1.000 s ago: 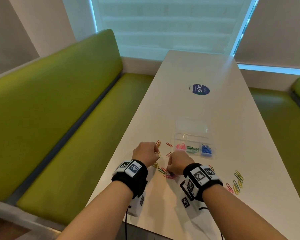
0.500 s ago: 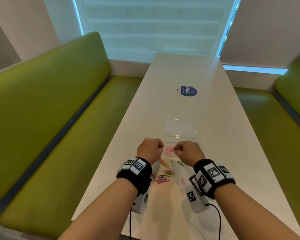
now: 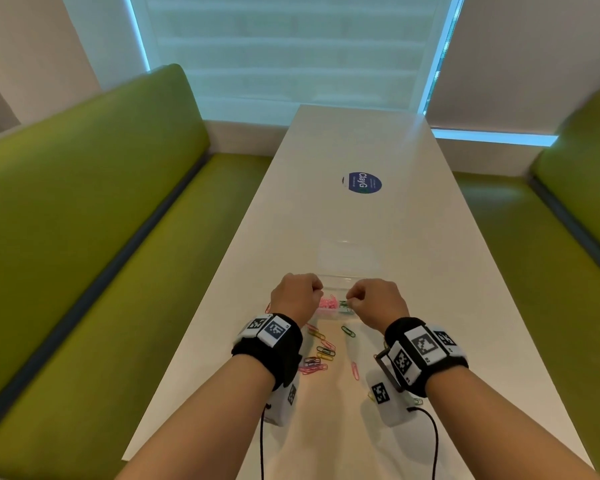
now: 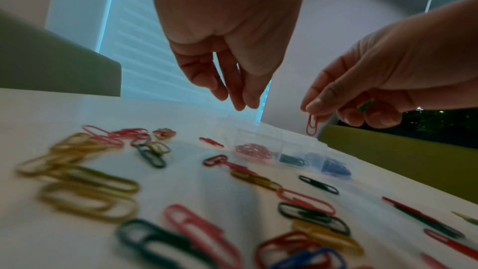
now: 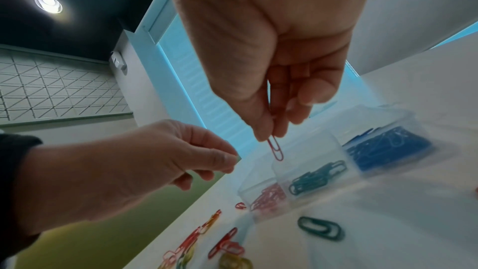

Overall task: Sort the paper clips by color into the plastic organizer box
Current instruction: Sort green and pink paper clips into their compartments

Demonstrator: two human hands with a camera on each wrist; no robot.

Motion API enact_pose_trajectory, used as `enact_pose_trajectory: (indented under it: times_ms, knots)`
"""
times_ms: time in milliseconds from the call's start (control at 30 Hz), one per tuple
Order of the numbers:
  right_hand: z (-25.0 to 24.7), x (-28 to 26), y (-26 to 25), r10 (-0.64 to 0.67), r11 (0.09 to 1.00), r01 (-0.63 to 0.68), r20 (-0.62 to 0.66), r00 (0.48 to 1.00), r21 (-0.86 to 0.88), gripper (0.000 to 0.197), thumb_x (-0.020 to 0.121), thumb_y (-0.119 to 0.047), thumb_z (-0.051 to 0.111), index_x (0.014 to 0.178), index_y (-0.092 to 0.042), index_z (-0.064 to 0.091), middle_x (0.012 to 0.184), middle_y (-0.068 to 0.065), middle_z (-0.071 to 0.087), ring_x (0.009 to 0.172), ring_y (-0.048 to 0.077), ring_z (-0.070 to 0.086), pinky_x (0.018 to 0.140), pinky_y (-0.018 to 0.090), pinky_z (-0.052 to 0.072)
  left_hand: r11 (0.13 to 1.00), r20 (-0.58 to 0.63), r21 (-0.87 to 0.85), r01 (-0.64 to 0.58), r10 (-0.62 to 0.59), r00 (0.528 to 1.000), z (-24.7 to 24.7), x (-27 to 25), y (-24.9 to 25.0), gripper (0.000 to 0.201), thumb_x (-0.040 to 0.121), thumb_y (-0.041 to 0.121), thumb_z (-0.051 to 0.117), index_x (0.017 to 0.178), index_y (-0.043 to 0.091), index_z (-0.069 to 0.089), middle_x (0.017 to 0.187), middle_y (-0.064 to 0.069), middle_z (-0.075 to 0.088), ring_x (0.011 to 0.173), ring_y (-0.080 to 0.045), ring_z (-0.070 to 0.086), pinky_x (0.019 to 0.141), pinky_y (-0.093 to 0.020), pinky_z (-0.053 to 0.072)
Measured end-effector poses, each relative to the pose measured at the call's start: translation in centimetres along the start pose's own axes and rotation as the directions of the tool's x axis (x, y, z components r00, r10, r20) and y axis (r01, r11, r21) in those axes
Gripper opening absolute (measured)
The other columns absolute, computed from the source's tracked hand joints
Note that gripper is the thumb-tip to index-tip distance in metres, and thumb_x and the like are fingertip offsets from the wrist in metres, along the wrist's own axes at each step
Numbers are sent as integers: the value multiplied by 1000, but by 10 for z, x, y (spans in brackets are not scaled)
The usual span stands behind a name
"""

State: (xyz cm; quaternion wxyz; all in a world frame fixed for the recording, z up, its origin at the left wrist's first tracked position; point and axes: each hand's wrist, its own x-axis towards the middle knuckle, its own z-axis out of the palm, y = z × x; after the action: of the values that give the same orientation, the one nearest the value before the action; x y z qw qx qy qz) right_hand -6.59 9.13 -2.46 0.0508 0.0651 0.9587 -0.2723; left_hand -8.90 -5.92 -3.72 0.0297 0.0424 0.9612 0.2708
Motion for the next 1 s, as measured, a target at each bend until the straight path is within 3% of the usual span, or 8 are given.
enact_pose_trajectory:
  times_ms: [167, 433, 667, 1000]
  knots:
    - [6, 8, -14, -32, 999, 32, -1, 999, -3, 17, 88, -15, 58, 96, -16, 72, 104, 1, 70, 97, 17, 63, 85, 30, 52, 999, -76, 18, 42, -40, 996, -14, -7, -23, 24, 94, 26, 50, 111, 21, 66, 108, -2, 68, 106, -19, 58, 86, -31, 48]
    - [16, 19, -28, -37, 998, 39, 30, 999, -59, 20, 89, -16, 55, 101, -16, 71, 109, 3, 68, 100, 20, 62, 88, 34, 52, 982, -101, 56, 181, -175, 979, -29, -19, -65, 24, 94, 25, 50, 112, 21, 65, 107, -2, 69, 102, -19, 60, 84, -32, 51]
    - [25, 15, -33, -65, 998, 65, 6, 998, -19, 22, 90, -17, 53, 104, -17, 70, 108, 1, 70, 99, 17, 62, 90, 34, 52, 965, -70, 87, 249, -243, 967, -30, -20, -76, 26, 94, 27, 51, 116, 21, 63, 110, -2, 67, 106, -20, 57, 86, -33, 50]
    - [32, 4, -36, -85, 996, 85, 1, 996, 5, 21, 89, -17, 54, 102, -17, 70, 105, 0, 70, 98, 16, 62, 90, 32, 51, 958, 28, 146, 246, -252, 967, -22, -20, -68, 30, 91, 40, 57, 110, 19, 67, 111, -7, 60, 114, -20, 51, 87, -33, 48]
